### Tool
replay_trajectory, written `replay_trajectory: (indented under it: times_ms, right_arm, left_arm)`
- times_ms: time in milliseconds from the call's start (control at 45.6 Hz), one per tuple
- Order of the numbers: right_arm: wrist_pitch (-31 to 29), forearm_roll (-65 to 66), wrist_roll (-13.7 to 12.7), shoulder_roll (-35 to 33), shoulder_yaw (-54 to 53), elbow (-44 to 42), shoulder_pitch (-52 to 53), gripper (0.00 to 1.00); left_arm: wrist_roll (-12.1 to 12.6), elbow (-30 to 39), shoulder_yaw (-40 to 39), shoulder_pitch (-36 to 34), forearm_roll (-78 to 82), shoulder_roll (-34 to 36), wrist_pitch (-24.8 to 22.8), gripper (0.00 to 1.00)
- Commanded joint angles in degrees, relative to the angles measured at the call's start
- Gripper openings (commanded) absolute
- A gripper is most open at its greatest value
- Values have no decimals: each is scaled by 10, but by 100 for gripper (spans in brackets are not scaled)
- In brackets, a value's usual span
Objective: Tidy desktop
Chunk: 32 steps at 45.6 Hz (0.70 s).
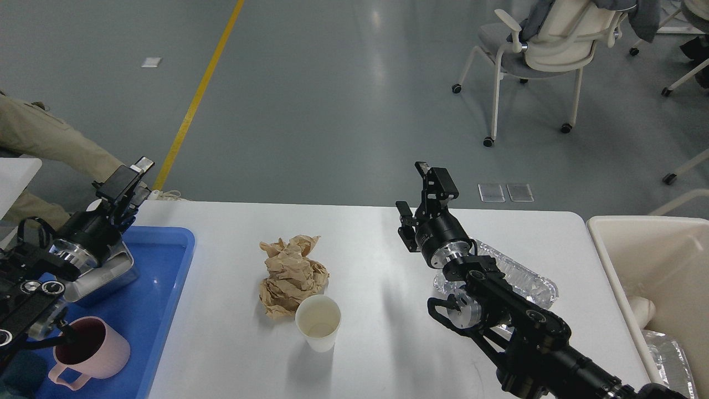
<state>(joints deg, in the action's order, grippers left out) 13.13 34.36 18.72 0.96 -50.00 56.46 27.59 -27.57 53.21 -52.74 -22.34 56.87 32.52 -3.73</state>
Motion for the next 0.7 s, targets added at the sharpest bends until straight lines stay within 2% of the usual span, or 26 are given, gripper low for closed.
replay_trajectory:
  times_ms: [0, 110, 285, 548, 680]
  right_arm:
    - [0, 0, 0, 4, 0, -3, -1, 100]
    - [1, 0, 0, 4, -1, -3, -2, 100]
    - [1, 0, 0, 1, -2, -3, -5, 100]
    - [7, -1, 0, -4, -5, 1, -5, 100]
    - [12, -1, 0, -9, -10, 1, -5, 100]
  left_arm:
    - [13, 0, -38, 11, -1, -53, 0, 96]
    - [26, 0, -87, 22, -12, -97, 0, 96]
    - [34, 3, -143, 40, -32, -150, 1, 96]
    - [32, 22, -145, 58, -48, -156, 13, 97]
    - [16, 21, -153, 63, -61, -160, 27, 97]
